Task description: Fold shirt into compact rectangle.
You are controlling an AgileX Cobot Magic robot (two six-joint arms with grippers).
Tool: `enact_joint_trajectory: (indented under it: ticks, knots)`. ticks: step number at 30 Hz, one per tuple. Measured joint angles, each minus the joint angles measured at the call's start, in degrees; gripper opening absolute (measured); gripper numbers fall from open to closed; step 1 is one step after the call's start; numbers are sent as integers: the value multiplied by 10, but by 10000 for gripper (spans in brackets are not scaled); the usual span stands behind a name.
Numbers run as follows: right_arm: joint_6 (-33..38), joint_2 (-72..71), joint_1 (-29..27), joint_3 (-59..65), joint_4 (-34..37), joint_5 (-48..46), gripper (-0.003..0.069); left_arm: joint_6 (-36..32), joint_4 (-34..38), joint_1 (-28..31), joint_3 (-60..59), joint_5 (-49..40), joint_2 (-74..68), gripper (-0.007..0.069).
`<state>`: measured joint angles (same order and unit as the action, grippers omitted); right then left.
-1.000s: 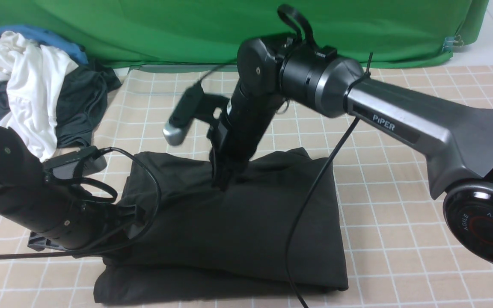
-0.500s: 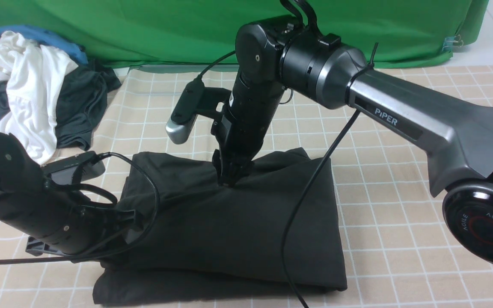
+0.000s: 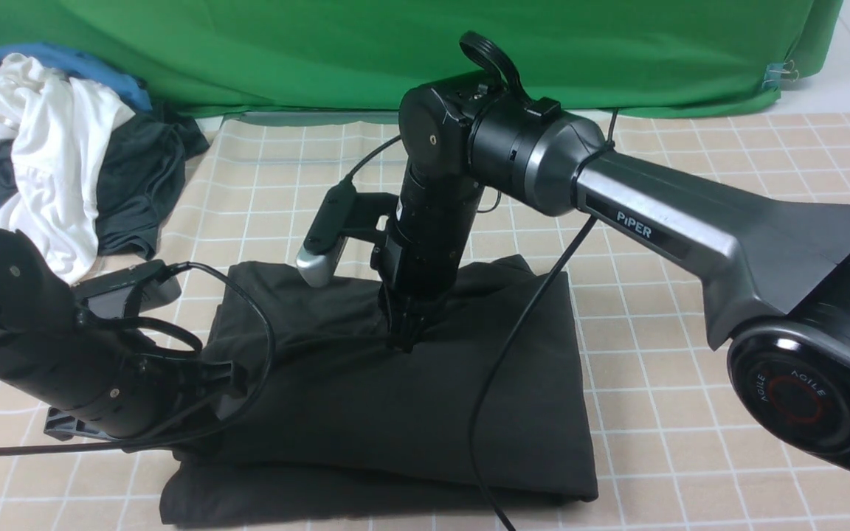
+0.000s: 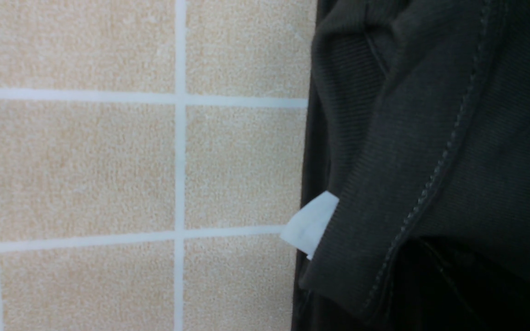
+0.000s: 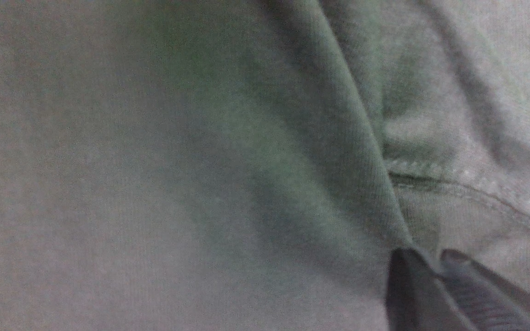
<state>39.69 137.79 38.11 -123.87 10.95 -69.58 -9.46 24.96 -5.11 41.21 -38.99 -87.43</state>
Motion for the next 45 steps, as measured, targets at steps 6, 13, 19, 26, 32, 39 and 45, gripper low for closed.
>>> enact_joint_trajectory:
  ticks: [6, 13, 19, 26, 32, 39, 45]
  knots:
    - [-3, -4, 0, -22, -12, 0, 38, 0, 0, 0, 0, 0, 0, 19]
    - [-32, -18, 0, -32, -5, 0, 41, 1, 0, 0, 0, 1, 0, 19]
    - [-10, -9, 16, -32, 17, -1, 296, 2, 0, 0, -1, 2, 0, 19]
    - [0, 24, 25, -32, 17, 9, 472, 2, -1, 0, -1, 2, 0, 19]
    - [5, 28, 27, -33, 20, 7, 122, 2, -2, 0, -1, 5, 0, 19]
    - [-11, 24, 27, -60, -5, -7, 71, 1, -2, 0, -1, 7, 0, 19]
    - [-12, -4, 27, -83, -26, -1, 71, 1, -2, 0, -1, 11, 0, 19]
